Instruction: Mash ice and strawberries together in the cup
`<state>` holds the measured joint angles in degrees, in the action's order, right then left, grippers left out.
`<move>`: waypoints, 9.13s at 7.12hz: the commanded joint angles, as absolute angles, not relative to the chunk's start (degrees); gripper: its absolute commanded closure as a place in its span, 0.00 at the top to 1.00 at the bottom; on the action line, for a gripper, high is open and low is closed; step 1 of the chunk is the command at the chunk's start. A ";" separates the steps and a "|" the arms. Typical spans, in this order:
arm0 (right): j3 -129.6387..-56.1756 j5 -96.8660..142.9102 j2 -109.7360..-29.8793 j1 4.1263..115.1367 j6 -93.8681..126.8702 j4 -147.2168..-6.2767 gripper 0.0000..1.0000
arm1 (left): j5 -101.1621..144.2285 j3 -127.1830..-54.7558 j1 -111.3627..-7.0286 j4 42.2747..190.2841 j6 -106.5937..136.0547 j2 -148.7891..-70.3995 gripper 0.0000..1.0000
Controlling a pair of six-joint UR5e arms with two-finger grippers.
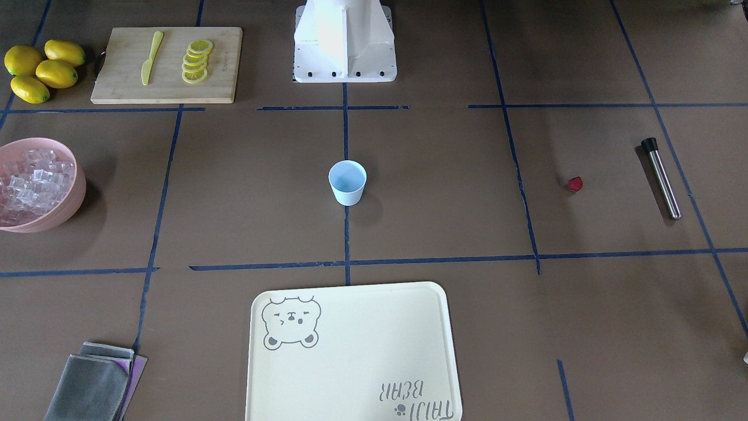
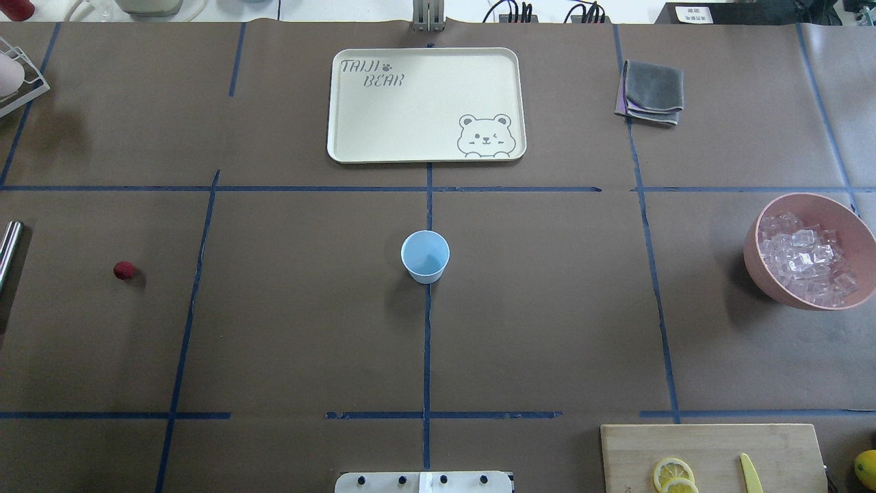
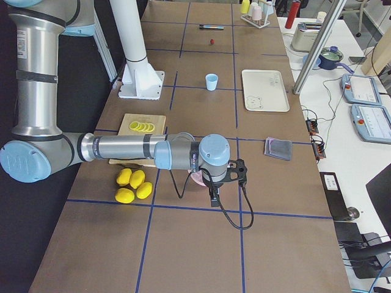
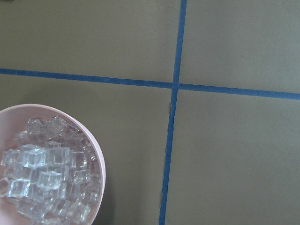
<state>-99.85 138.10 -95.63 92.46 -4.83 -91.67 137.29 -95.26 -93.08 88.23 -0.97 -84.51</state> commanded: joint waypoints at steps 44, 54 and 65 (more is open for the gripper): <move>-104.15 128.41 -98.44 59.50 39.73 -70.31 0.62 | 134.03 -95.80 -92.46 92.72 -0.79 -87.89 1.00; -106.86 128.14 -98.96 59.85 39.11 -70.31 0.01 | 134.38 -95.89 -92.46 92.64 -0.62 -88.07 1.00; -115.94 114.91 -60.61 40.12 55.78 -102.35 0.00 | 134.21 -96.15 -92.46 92.64 -0.70 -87.98 1.00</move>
